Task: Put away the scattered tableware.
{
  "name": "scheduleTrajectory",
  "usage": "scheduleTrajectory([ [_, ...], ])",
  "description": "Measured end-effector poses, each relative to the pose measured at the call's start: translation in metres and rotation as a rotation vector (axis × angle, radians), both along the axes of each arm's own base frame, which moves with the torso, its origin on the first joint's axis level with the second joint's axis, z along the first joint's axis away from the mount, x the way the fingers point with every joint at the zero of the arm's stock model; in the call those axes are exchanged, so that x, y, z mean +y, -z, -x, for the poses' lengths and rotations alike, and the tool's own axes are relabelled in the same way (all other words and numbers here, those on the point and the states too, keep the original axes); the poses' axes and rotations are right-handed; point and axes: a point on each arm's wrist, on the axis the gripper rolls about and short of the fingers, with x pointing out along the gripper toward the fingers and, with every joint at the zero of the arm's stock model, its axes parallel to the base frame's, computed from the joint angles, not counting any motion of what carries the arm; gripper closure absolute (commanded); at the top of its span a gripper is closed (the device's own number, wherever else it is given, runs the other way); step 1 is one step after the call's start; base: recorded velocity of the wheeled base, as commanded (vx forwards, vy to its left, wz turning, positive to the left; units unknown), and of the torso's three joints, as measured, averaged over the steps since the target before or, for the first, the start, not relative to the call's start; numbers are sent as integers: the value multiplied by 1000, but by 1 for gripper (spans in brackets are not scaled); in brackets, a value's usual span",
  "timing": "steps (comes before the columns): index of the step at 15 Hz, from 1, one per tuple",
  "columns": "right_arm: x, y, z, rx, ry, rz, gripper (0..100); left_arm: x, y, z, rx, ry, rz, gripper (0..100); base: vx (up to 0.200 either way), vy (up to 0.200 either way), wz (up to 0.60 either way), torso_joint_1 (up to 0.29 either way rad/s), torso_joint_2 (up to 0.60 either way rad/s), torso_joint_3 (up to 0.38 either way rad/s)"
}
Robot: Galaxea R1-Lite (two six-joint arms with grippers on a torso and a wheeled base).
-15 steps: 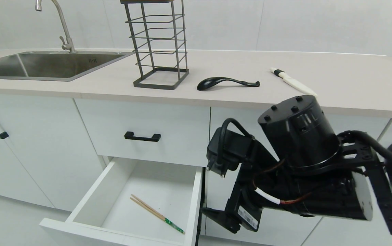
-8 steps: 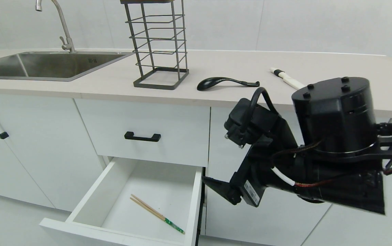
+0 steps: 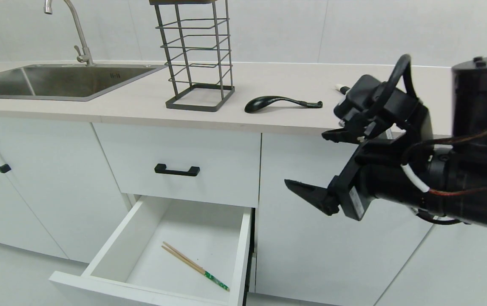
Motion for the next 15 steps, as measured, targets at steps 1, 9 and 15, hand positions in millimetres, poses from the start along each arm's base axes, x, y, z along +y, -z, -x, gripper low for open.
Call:
scheduleTrajectory([
  [1,-6,-6,0,-30,12,-19,0,0,0,0,0,0,0,0,0,0,0,0,0,0],
  [9,-17,-19,-4,-289,52,-253,0,0,0,0,0,0,0,0,0,0,0,0,0,0],
  [15,-22,-11,-3,-222,96,-168,0,0,0,0,0,0,0,0,0,0,0,41,-122,-87],
])
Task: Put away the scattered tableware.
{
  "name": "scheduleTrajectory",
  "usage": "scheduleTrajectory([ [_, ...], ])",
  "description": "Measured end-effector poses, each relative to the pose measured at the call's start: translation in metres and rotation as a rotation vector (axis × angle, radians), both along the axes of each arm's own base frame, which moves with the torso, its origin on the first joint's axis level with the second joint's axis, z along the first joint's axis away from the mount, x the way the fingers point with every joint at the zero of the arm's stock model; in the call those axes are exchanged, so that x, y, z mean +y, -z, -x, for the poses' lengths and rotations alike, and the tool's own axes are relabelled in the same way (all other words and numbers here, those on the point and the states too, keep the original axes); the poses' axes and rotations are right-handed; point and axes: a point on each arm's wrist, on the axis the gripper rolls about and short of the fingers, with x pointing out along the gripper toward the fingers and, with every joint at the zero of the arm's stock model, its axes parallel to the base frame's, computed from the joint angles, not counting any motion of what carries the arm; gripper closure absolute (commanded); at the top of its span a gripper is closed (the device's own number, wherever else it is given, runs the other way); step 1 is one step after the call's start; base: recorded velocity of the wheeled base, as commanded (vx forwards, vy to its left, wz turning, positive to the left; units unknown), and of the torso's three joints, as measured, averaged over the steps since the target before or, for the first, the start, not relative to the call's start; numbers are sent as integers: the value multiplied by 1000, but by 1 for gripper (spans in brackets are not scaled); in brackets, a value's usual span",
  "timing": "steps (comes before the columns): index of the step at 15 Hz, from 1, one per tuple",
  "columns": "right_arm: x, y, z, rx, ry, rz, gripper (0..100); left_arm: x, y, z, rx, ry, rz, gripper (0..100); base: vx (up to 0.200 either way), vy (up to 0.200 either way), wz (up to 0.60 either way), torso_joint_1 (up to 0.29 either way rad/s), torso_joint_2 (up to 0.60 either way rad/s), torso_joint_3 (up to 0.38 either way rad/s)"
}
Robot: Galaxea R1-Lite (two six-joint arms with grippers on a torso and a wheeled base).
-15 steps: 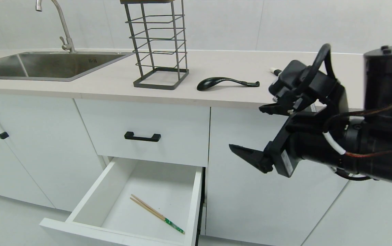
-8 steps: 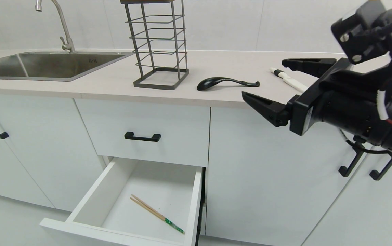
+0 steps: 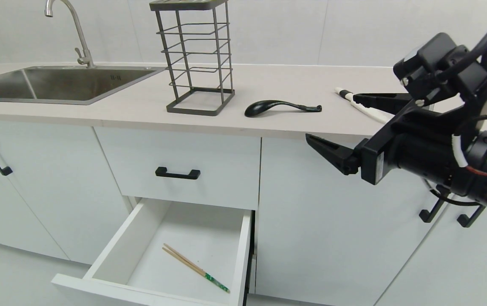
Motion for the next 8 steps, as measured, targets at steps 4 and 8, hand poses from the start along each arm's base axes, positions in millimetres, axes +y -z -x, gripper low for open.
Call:
scheduleTrajectory([
  [4,-1,-3,3,37,-4,38,0,0,0,0,-1,0,0,0,0,0,0,108,-392,-281],
  [8,-6,-9,8,79,-8,80,0,0,0,0,0,0,0,0,0,0,0,206,-491,-270],
])
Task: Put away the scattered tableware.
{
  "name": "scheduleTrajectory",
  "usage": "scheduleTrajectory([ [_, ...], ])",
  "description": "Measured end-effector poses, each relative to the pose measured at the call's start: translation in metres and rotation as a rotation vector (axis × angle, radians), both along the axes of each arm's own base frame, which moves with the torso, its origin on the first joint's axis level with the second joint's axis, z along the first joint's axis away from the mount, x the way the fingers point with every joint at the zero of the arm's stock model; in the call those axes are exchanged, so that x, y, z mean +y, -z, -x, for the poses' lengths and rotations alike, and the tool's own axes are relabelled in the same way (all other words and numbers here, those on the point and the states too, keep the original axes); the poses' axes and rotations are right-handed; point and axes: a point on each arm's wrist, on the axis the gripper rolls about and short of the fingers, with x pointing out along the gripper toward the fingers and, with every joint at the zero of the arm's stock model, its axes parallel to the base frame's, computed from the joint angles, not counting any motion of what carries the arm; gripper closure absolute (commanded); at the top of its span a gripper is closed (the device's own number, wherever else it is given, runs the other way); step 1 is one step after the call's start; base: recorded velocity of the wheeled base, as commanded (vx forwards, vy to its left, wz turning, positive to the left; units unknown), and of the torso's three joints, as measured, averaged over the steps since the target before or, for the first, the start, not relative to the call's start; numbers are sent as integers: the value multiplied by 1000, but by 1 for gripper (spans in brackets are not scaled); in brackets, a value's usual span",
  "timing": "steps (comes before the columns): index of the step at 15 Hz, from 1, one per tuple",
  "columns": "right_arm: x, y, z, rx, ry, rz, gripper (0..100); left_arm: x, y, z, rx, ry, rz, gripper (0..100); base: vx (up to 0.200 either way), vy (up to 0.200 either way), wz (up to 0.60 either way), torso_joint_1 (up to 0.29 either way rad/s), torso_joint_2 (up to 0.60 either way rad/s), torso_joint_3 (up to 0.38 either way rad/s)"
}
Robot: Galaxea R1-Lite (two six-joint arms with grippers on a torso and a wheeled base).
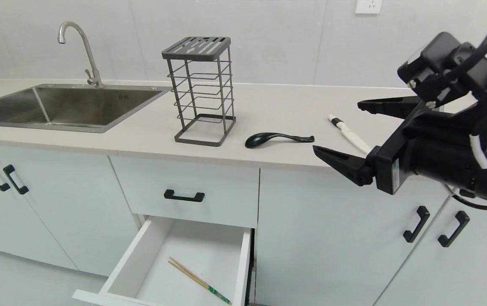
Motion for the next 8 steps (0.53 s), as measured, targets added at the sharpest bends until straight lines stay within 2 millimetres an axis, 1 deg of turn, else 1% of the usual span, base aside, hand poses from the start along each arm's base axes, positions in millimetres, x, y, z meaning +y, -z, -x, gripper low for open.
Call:
scheduleTrajectory([
  [2,-1,-2,1,6,0,6,0,0,0,0,0,0,0,0,0,0,0,241,-473,-276],
  [6,-1,1,0,38,-1,35,0,0,0,0,0,0,0,0,0,0,0,208,-469,-257],
  [8,-2,8,0,86,0,80,0,0,0,0,0,0,0,0,0,0,0,76,-183,-100],
])
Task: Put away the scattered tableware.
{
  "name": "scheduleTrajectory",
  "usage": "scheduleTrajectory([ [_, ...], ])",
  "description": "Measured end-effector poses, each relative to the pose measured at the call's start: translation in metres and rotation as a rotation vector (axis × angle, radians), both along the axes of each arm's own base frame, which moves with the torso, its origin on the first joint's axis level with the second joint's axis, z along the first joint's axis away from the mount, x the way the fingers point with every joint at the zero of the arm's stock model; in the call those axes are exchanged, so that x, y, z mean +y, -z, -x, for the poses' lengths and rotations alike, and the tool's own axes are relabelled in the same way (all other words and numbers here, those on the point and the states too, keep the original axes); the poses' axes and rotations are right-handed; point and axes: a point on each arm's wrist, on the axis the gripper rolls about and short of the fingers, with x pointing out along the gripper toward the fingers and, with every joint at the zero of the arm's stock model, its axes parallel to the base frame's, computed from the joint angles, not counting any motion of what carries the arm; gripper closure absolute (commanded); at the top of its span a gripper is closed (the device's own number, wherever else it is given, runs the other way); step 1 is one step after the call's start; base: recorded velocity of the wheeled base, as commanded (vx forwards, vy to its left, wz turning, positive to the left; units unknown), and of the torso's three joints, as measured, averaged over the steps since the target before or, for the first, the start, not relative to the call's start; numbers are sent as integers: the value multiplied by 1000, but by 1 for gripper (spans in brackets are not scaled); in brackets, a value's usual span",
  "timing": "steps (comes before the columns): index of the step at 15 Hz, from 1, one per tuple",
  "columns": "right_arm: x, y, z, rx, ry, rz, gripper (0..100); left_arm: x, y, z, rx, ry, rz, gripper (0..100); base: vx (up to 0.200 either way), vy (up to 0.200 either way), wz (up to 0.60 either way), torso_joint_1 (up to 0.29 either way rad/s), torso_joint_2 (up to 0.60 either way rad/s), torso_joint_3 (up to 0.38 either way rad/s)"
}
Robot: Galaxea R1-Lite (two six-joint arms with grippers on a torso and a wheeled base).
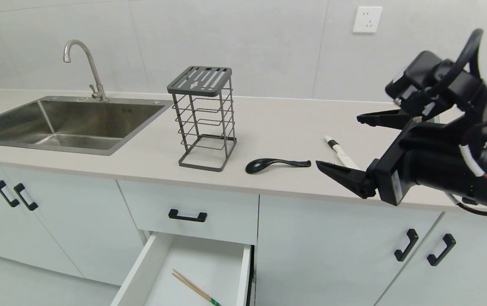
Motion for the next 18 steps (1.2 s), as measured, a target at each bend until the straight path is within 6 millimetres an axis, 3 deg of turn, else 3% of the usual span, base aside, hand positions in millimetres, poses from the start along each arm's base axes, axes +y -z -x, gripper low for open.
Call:
scheduleTrajectory([
  [7,19,5,-20,141,-48,97,0,0,0,0,0,0,0,0,0,0,0,6,-11,-7],
  [18,47,46,-73,313,12,145,0,0,0,0,0,0,0,0,0,0,0,0,0,0],
])
